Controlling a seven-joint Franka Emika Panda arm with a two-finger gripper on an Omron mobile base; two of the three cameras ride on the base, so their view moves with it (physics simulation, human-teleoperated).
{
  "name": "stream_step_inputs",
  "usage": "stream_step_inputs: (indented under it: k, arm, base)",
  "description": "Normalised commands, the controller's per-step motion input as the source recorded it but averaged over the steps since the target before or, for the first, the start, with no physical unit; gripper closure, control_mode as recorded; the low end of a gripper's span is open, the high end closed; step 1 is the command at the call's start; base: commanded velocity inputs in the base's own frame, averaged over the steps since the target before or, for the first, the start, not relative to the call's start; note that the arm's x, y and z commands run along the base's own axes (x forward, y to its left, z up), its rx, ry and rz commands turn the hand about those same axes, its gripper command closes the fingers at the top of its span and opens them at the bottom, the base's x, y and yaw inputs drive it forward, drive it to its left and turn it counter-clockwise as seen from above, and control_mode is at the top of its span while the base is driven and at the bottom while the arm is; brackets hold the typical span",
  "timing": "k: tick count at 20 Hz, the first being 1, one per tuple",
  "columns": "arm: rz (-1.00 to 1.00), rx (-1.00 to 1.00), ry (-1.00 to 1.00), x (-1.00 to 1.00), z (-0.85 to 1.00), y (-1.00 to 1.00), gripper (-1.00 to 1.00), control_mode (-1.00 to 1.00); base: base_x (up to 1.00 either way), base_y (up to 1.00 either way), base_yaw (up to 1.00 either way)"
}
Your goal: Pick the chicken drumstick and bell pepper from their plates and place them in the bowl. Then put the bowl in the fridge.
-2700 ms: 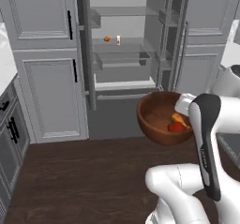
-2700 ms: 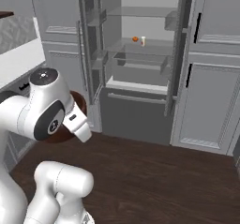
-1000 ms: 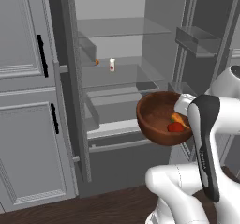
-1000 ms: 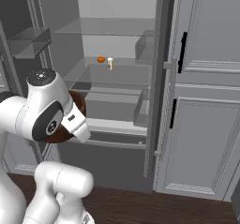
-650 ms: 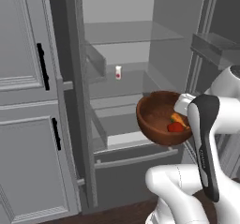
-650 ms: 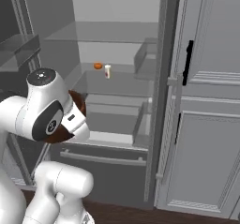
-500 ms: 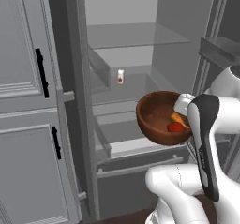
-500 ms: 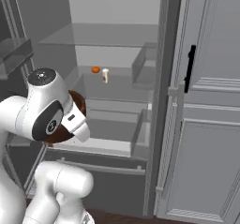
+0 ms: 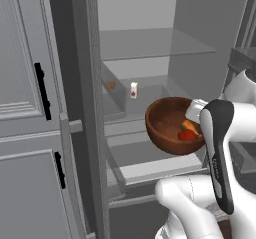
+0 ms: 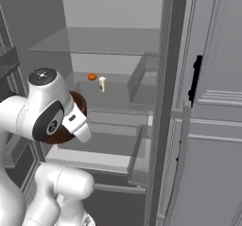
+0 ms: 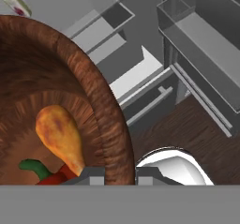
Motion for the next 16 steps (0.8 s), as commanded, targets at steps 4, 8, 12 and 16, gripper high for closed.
stream_step_inputs:
  k: [4, 8, 12, 16]
  arm:
    - [0.00, 0.00, 0.00, 0.00, 0.00, 0.00, 1.00, 1.00]
    - [0.00, 0.00, 0.00, 0.00, 0.00, 0.00, 1.00, 1.00]
    - [0.00, 0.00, 0.00, 0.00, 0.00, 0.00, 1.00, 1.00]
    - [0.00, 0.00, 0.00, 0.00, 0.00, 0.00, 1.00, 1.00]
  base:
    - [0.60, 0.00, 0.00]
    - [0.50, 0.00, 0.00]
    - [0.55, 0.00, 0.00]
    - [0.62, 0.01, 0.00]
